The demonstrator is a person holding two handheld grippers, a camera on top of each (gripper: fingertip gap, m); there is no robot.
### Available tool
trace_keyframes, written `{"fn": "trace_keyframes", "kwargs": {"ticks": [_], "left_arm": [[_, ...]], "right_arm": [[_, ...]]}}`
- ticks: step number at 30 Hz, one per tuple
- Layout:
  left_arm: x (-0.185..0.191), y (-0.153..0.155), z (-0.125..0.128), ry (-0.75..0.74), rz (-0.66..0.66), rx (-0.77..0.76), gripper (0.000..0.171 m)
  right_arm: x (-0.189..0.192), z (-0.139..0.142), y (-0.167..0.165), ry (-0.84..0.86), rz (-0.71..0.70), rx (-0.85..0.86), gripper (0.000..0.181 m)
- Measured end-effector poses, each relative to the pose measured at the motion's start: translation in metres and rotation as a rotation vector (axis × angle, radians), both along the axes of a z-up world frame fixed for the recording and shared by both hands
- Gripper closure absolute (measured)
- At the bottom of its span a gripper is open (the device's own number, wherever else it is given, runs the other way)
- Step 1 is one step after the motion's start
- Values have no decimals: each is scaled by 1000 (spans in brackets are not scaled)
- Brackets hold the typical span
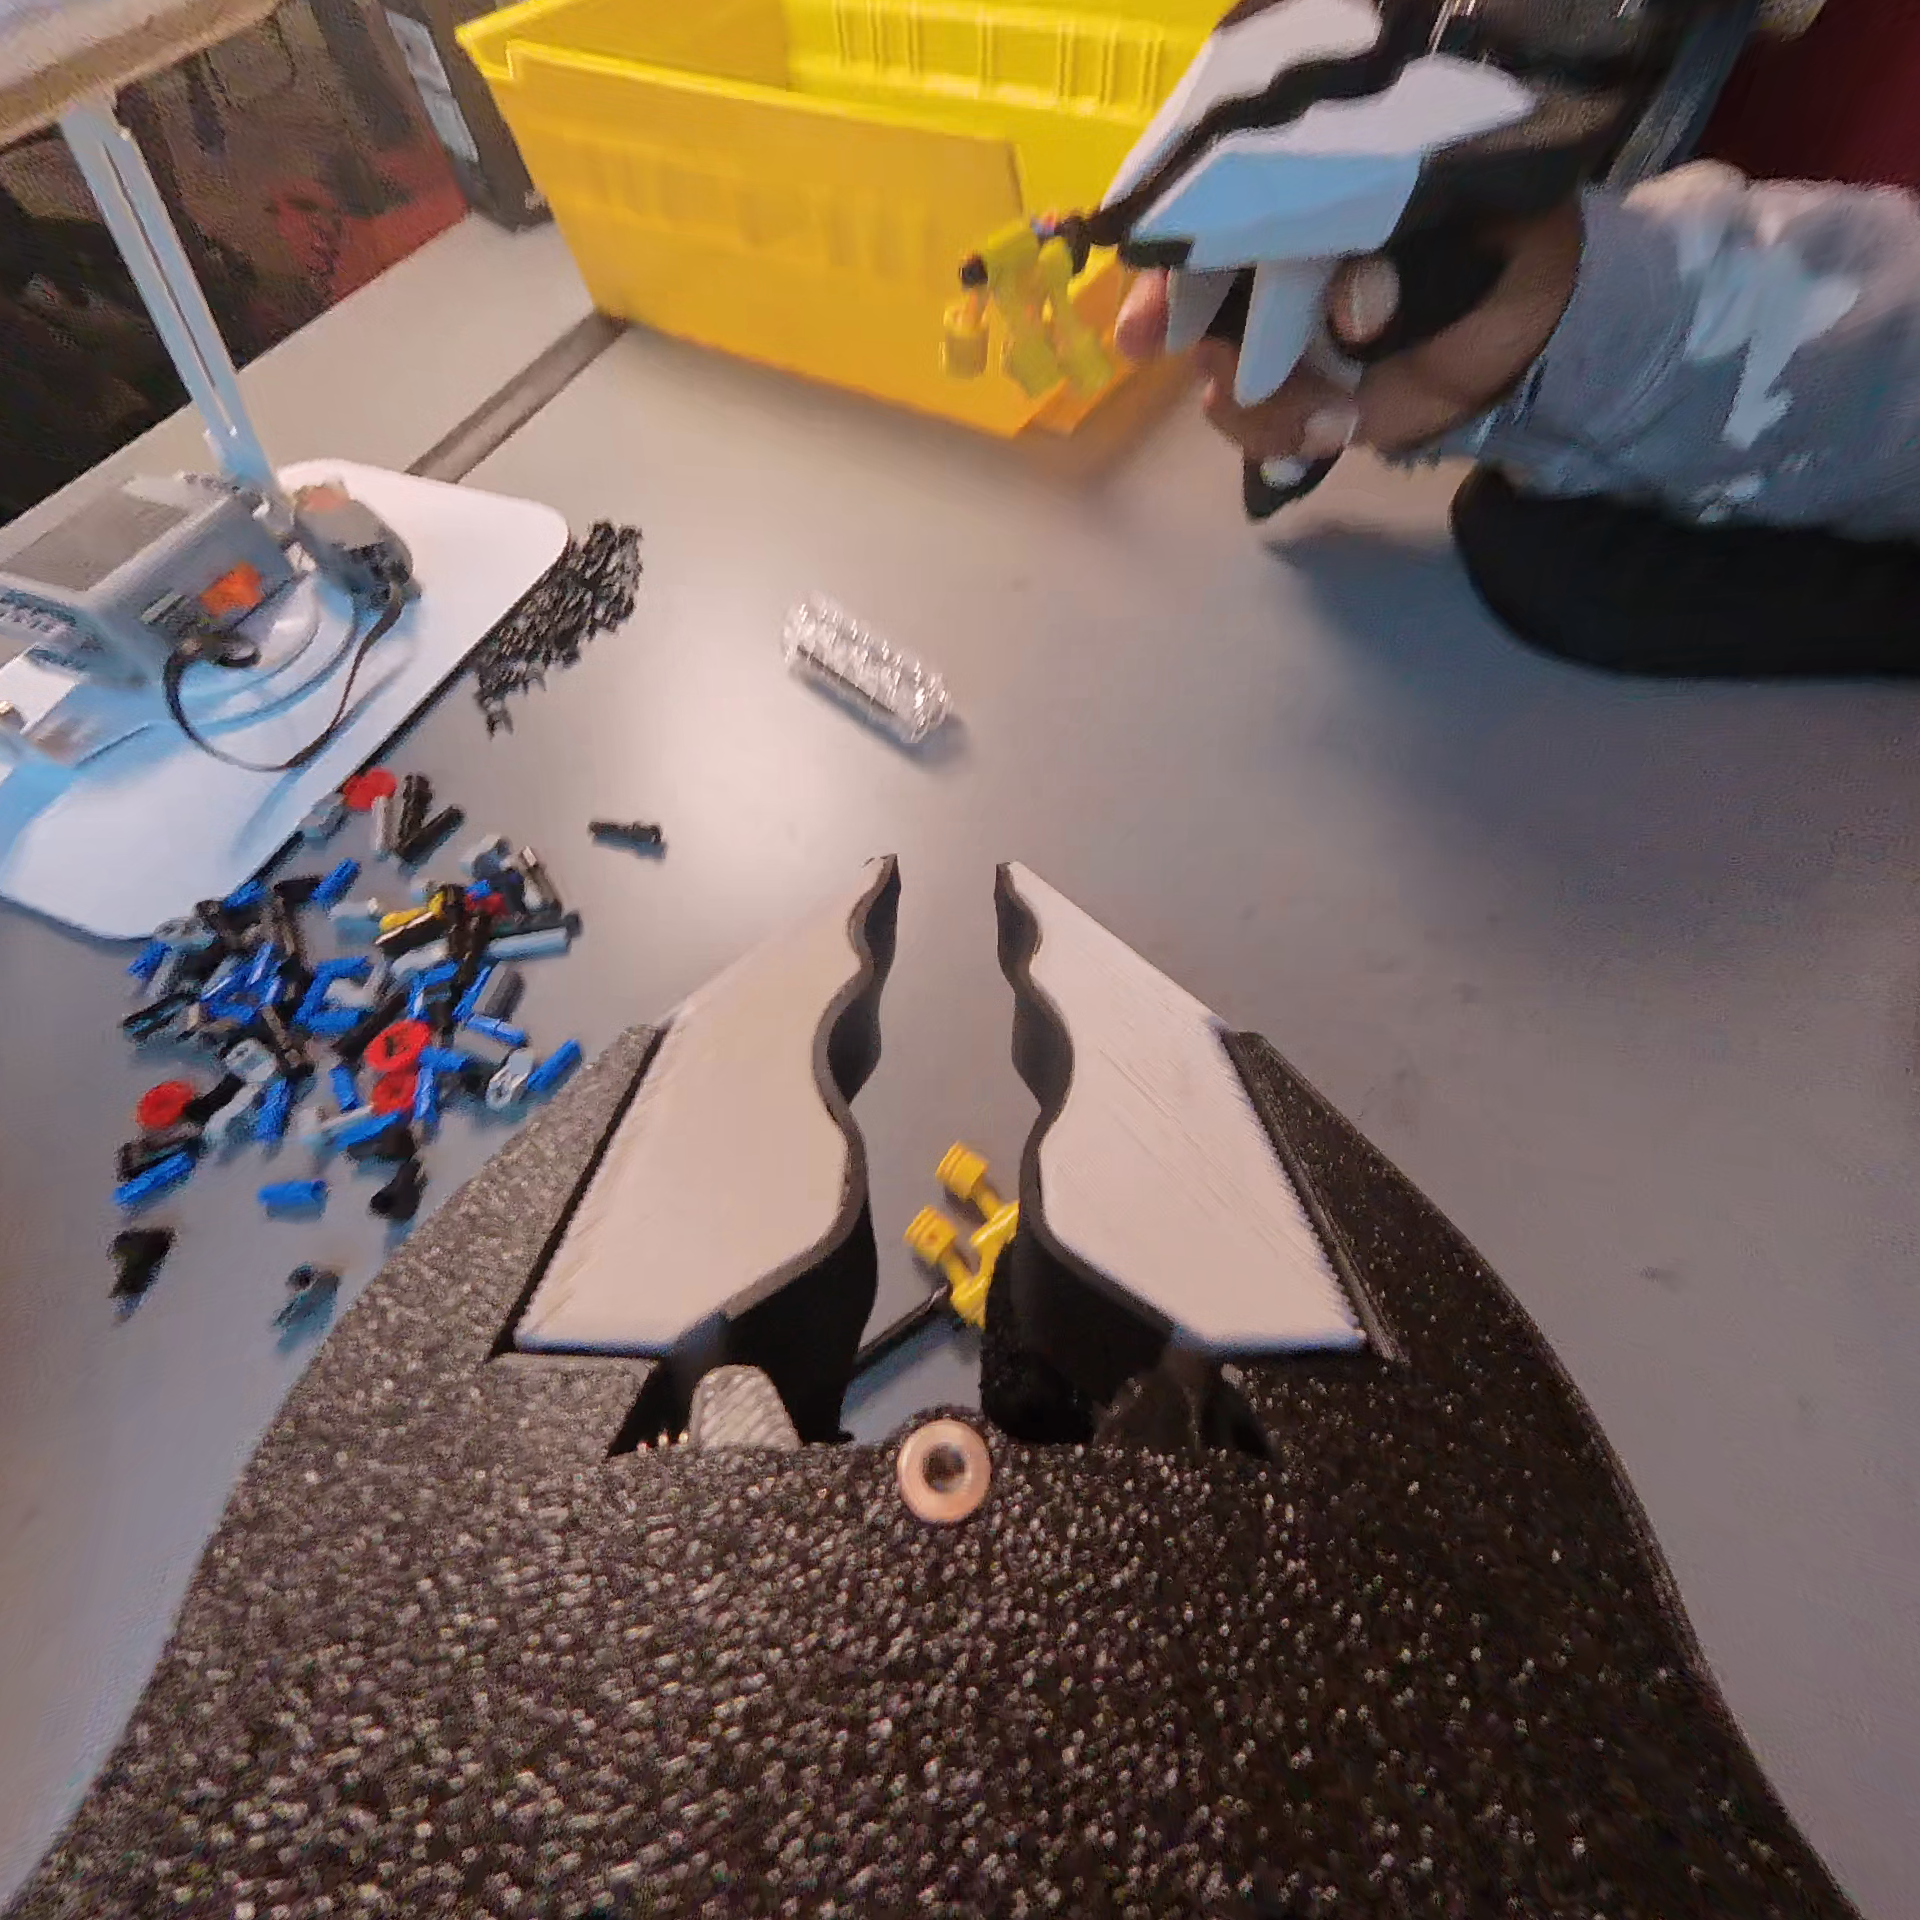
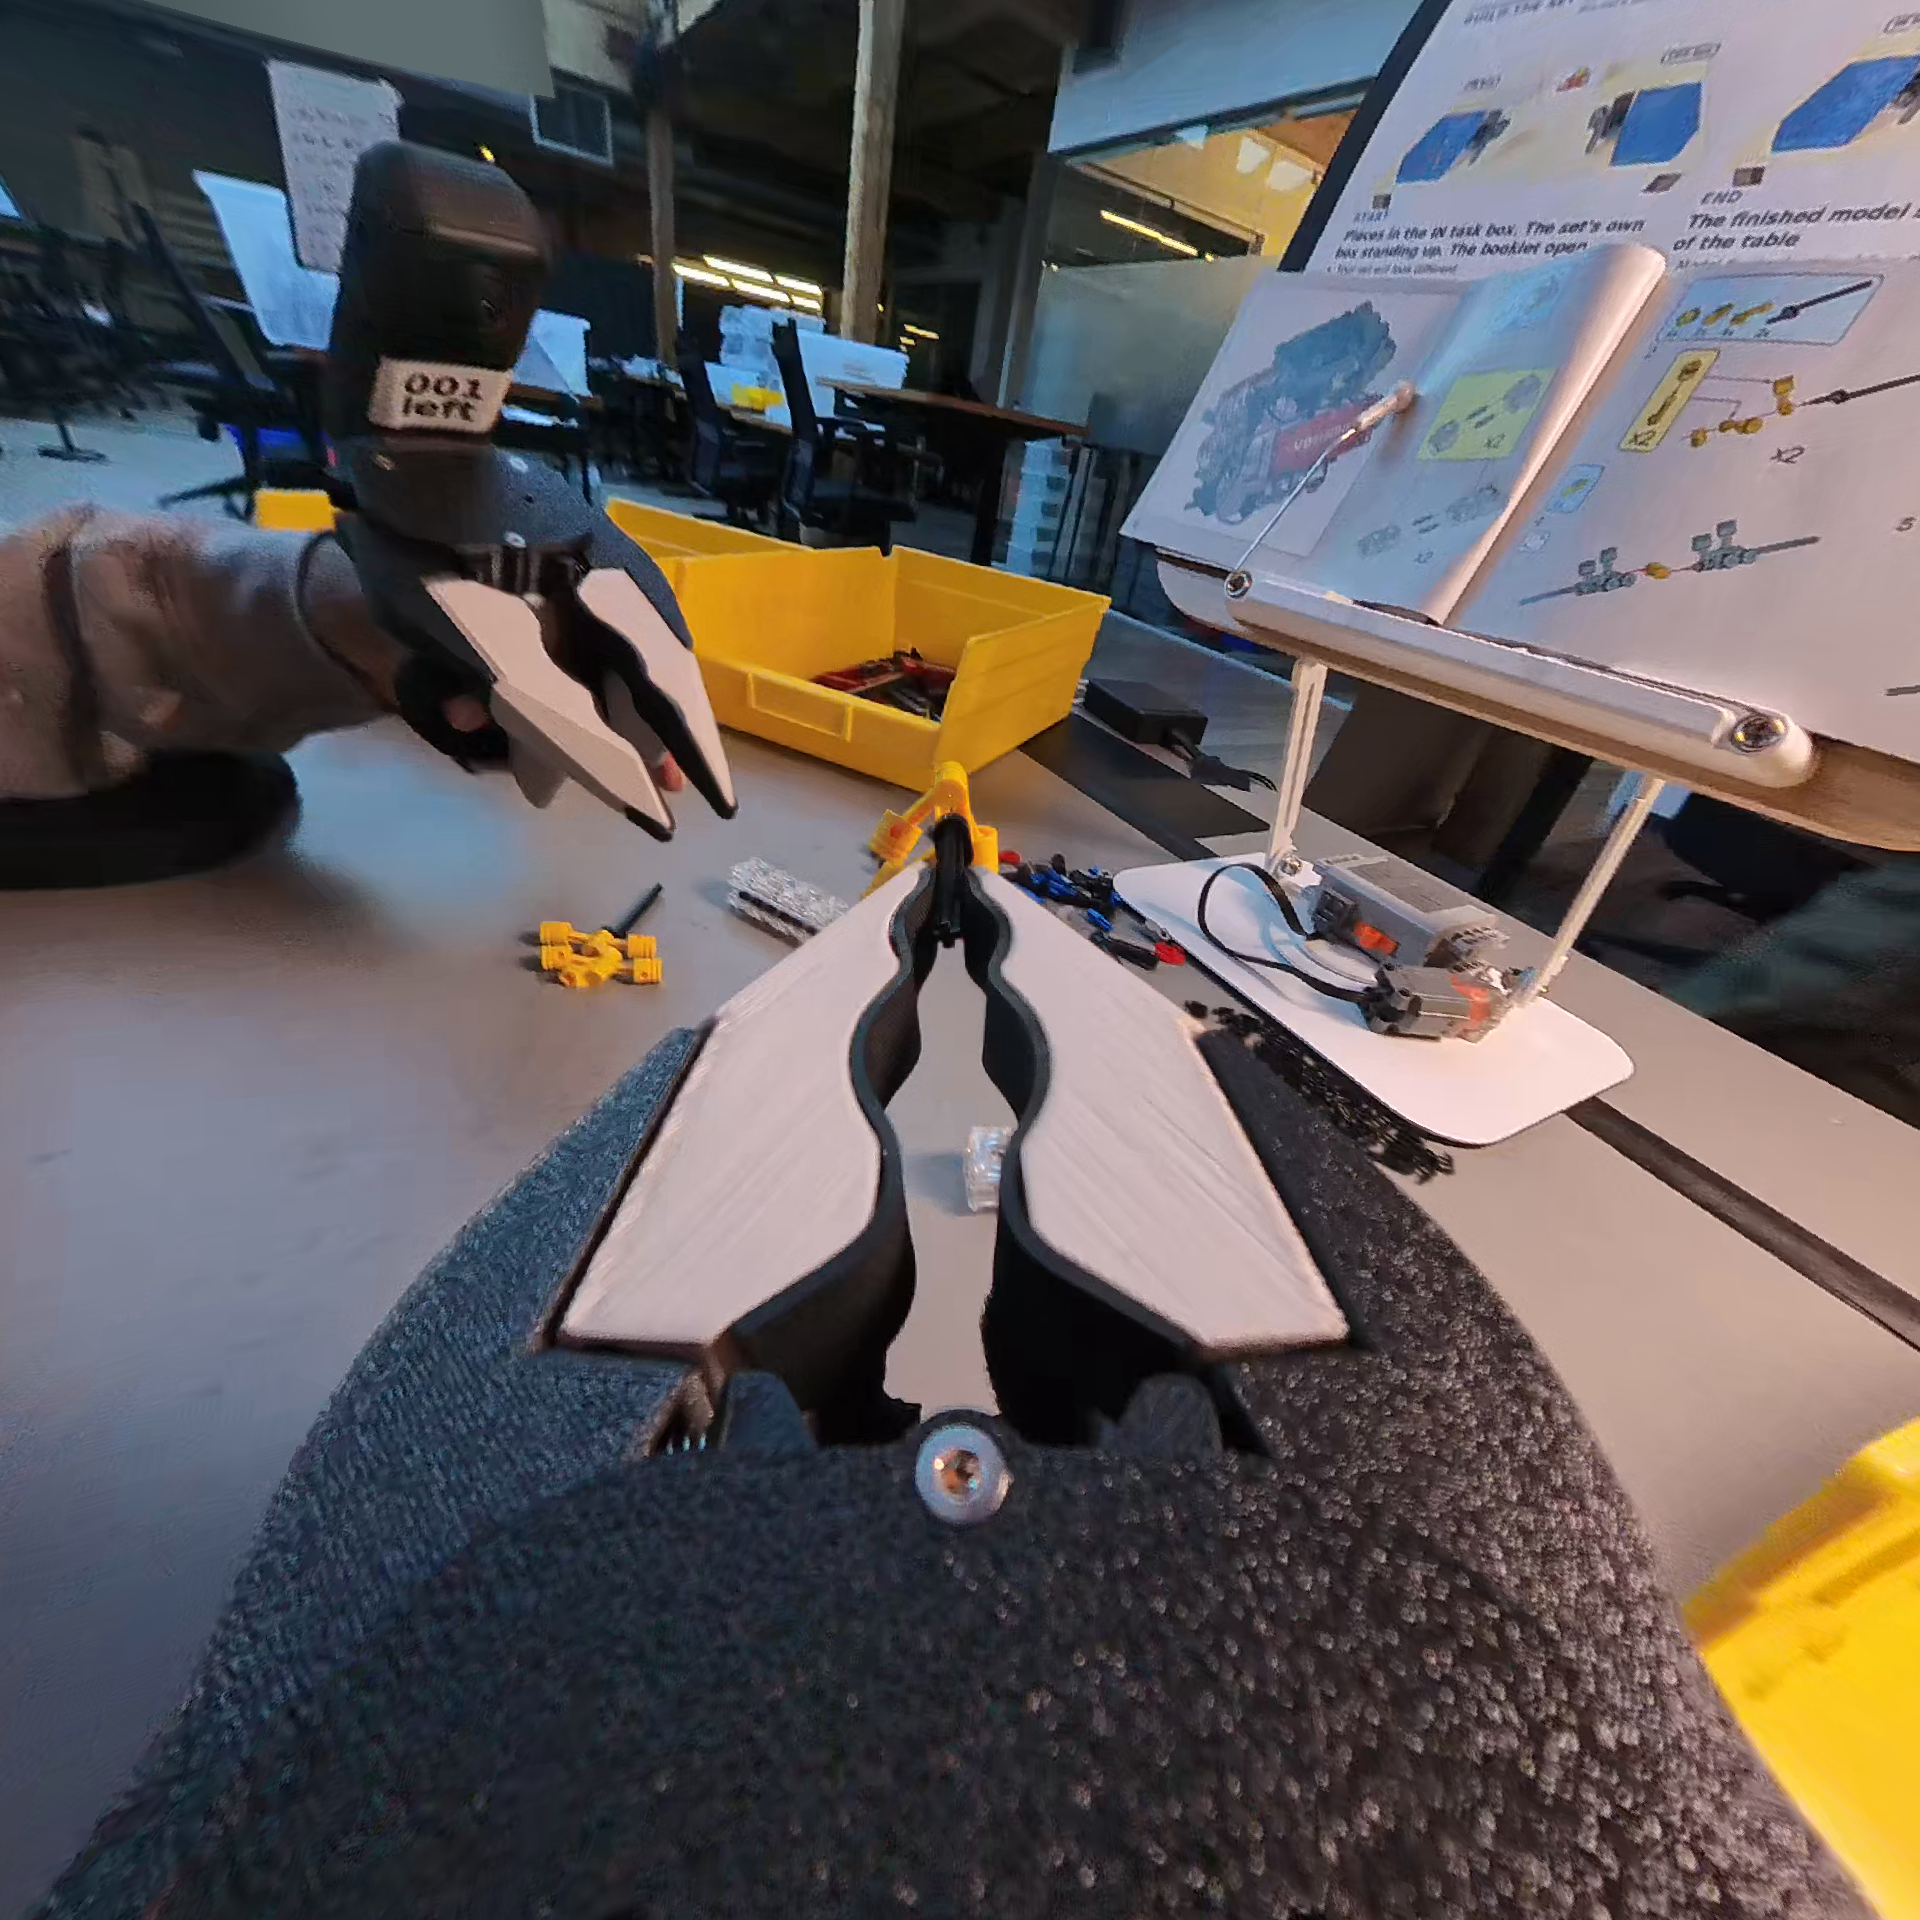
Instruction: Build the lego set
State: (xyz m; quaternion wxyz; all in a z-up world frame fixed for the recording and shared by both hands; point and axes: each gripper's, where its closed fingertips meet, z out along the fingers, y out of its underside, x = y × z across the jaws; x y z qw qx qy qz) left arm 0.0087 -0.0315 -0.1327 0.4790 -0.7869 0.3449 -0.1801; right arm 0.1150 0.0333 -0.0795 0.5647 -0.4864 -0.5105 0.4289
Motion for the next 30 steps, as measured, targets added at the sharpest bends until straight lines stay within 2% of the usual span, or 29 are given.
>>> {"fn": "trace_keyframes", "kwargs": {"ticks": [4, 8, 11, 13, 18, 24, 30], "left_arm": [[43, 9, 24, -243, -40, 26, 148], [81, 5, 40, -484, -127, -61, 146], [97, 1, 54, -651, -179, -138, 146], [100, 0, 59, -702, -187, -155, 146], [98, -2, 67, -730, -184, -140, 146], [77, 7, 53, -601, -89, -63, 142], [52, 6, 64, -549, -61, 30, 147]], "right_arm": [[-5, 13, -16, 87, 81, -69, 178], [-10, 24, -33, 153, 152, -113, 178], [-14, 28, -43, 167, 179, -108, 178], [-16, 28, -48, 169, 192, -106, 178], [-19, 26, -54, 158, 198, -82, 178], [-19, 24, -52, 148, 180, -61, 178], [-17, 22, -50, 128, 162, -11, 178]]}}
